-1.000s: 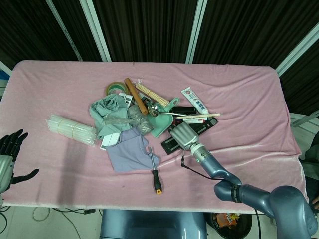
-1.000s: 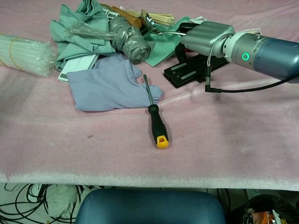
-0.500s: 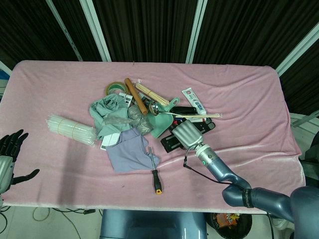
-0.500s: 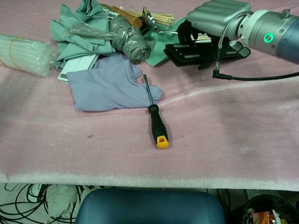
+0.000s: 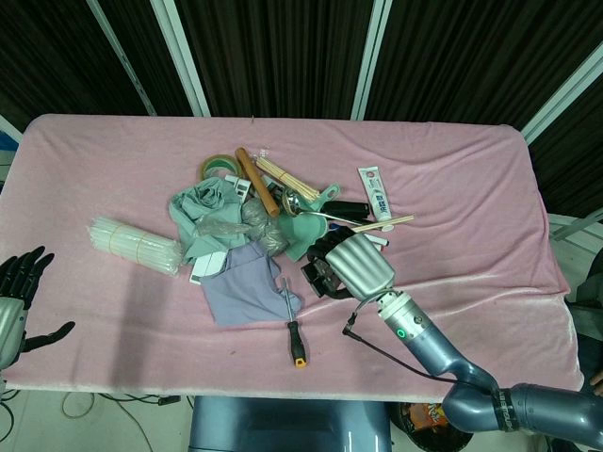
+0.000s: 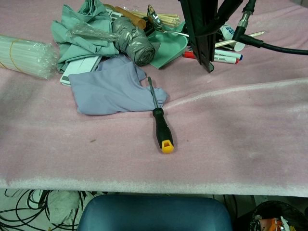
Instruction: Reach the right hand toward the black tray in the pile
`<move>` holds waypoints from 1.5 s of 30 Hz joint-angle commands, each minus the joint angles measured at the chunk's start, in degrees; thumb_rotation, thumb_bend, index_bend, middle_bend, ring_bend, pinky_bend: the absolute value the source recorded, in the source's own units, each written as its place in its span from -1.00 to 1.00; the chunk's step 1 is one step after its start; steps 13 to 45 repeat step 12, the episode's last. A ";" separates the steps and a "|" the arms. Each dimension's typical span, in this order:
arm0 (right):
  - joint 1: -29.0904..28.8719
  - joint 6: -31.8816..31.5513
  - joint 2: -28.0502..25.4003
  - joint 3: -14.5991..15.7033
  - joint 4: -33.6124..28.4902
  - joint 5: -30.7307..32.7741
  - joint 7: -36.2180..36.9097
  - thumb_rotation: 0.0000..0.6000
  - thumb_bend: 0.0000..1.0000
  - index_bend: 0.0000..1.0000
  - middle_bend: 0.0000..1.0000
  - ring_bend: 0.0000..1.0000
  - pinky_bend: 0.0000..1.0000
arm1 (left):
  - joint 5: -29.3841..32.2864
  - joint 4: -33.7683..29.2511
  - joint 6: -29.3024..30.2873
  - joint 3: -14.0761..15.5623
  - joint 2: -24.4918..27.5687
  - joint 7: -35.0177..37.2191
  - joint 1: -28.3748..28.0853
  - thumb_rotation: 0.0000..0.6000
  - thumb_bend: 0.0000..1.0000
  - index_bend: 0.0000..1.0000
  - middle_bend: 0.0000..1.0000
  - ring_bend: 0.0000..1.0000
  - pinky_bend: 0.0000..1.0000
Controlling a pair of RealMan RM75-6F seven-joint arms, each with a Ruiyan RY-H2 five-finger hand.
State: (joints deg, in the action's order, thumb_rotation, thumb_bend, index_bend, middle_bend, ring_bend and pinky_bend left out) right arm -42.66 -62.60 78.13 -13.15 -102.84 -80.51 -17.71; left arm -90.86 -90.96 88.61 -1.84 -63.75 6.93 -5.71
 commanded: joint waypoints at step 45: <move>1.67 -5.42 -0.14 -0.04 -8.93 -5.52 -0.17 1.00 0.53 0.37 0.11 -0.17 -0.18 | 0.07 0.29 0.13 -0.08 -0.15 0.00 0.03 1.00 -1.00 -1.00 -1.00 -1.00 -1.00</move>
